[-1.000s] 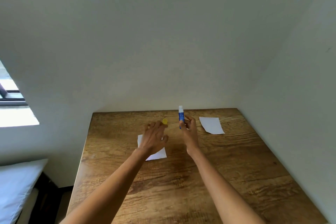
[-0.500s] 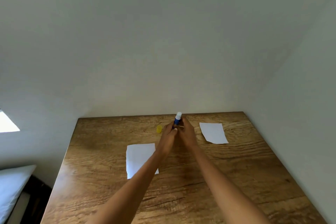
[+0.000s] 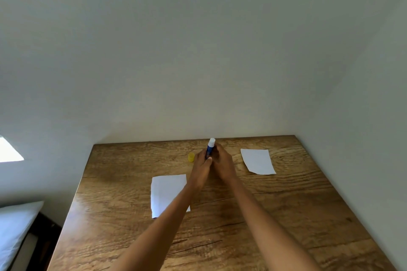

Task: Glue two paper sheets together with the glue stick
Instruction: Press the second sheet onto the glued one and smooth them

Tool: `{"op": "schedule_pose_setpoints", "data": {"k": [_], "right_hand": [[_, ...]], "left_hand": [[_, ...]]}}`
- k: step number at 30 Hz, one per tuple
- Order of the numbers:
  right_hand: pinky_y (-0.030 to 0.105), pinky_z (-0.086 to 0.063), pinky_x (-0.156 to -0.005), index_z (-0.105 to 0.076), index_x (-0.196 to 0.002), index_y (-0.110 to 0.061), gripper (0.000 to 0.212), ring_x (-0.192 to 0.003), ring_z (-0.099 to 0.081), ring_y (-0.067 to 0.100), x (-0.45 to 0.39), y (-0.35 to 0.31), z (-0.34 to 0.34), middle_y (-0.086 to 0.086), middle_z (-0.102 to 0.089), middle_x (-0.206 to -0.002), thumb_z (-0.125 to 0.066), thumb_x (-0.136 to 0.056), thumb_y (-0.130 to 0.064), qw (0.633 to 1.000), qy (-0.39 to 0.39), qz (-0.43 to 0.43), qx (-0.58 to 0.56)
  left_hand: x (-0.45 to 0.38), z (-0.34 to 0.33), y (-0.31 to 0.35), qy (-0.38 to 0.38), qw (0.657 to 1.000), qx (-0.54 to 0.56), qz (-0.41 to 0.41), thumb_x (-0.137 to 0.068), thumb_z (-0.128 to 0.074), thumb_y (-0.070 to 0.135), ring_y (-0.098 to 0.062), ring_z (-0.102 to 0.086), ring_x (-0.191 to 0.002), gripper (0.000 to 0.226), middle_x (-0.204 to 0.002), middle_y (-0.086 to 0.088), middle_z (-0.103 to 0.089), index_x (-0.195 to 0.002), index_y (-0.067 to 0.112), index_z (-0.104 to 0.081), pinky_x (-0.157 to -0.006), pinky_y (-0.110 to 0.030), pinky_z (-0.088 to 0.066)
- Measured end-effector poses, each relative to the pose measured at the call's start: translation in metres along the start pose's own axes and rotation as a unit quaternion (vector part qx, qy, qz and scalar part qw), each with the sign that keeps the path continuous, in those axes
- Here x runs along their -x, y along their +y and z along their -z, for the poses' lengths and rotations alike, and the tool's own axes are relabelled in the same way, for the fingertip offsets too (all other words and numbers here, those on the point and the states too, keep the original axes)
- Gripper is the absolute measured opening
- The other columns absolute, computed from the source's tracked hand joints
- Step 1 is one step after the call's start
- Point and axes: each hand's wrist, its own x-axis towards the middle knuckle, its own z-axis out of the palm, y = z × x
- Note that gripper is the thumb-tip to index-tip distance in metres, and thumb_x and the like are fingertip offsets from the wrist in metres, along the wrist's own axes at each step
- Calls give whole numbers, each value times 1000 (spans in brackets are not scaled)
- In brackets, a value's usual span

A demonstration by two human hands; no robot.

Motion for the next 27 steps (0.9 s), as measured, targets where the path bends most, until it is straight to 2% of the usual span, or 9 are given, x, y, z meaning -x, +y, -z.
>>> {"op": "schedule_pose_setpoints", "data": {"k": [2, 6, 10, 13, 16, 18, 20, 23, 27], "right_hand": [[31, -46, -95, -50, -126, -10, 37, -114, -54, 20, 5, 0, 3, 5, -57, -125, -56, -89, -18, 1000, 9, -17, -4], [28, -43, -93, -52, -121, -13, 43, -115, -51, 20, 20, 9, 17, 6, -55, -124, -51, -82, 4, 989, 122, -8, 83], [34, -41, -93, -55, -116, -13, 35, -112, -48, 24, 32, 25, 45, 9, -55, -120, -53, -84, -1, 959, 216, -35, 179], [35, -41, -94, -51, -121, -11, 35, -117, -48, 24, 32, 40, 70, 10, -54, -127, -49, -87, 0, 964, 191, -77, 168], [31, -43, -94, -48, -124, -9, 33, -117, -53, 25, 31, 53, 85, 12, -57, -127, -42, -92, -1, 976, 156, -96, 120], [29, -44, -89, -48, -123, -10, 32, -112, -57, 25, 30, 60, 88, 13, -61, -122, -40, -92, -1, 977, 155, -98, 111], [25, -44, -85, -48, -122, -10, 32, -109, -59, 24, 28, 65, 88, 13, -62, -120, -41, -93, -2, 976, 162, -104, 100], [24, -44, -82, -49, -122, -10, 31, -106, -59, 22, 27, 70, 86, 12, -62, -118, -44, -92, -3, 976, 168, -113, 80], [30, -50, -84, -49, -122, -10, 30, -106, -59, 23, 27, 65, 89, 13, -61, -120, -44, -92, -3, 979, 156, -103, 78]], "left_hand": [[7, -2, 0, 30, 999, -22, -12, -97, -36, 16, -18, -47, -117, 36, -127, -3, -44, -133, 14, -36, -92, -28, -36], [29, -13, 2, 122, 987, -67, -76, -92, -41, 10, -9, -51, -96, 26, -116, 2, -47, -115, 23, -42, -75, -17, -38], [31, -44, 15, 48, 993, -80, -68, -92, -43, 1, -16, -54, -95, 31, -110, -9, -58, -122, 8, -46, -79, -22, -40], [23, -68, 27, 7, 995, -96, 17, -92, -43, 5, -15, -54, -88, 43, -112, -13, -59, -134, 8, -35, -72, -24, -42], [9, -86, 36, 0, 989, -61, 134, -90, -46, 7, -28, -57, -106, 58, -127, -16, -53, -142, 7, -20, -84, -35, -52], [-1, -95, 39, 14, 983, -32, 178, -89, -51, 7, -31, -58, -107, 61, -129, -18, -51, -141, 5, -19, -79, -37, -55], [-9, -102, 38, 23, 981, -29, 189, -88, -55, 6, -31, -61, -102, 59, -125, -20, -54, -137, 4, -23, -72, -35, -56], [-18, -113, 31, 25, 982, -83, 166, -87, -59, 6, -33, -64, -99, 47, -123, -20, -57, -128, 3, -35, -81, -42, -57], [-17, -118, 30, 31, 984, -136, 108, -87, -55, 0, -31, -64, -99, 33, -124, -16, -59, -120, 2, -53, -85, -40, -56]]}}
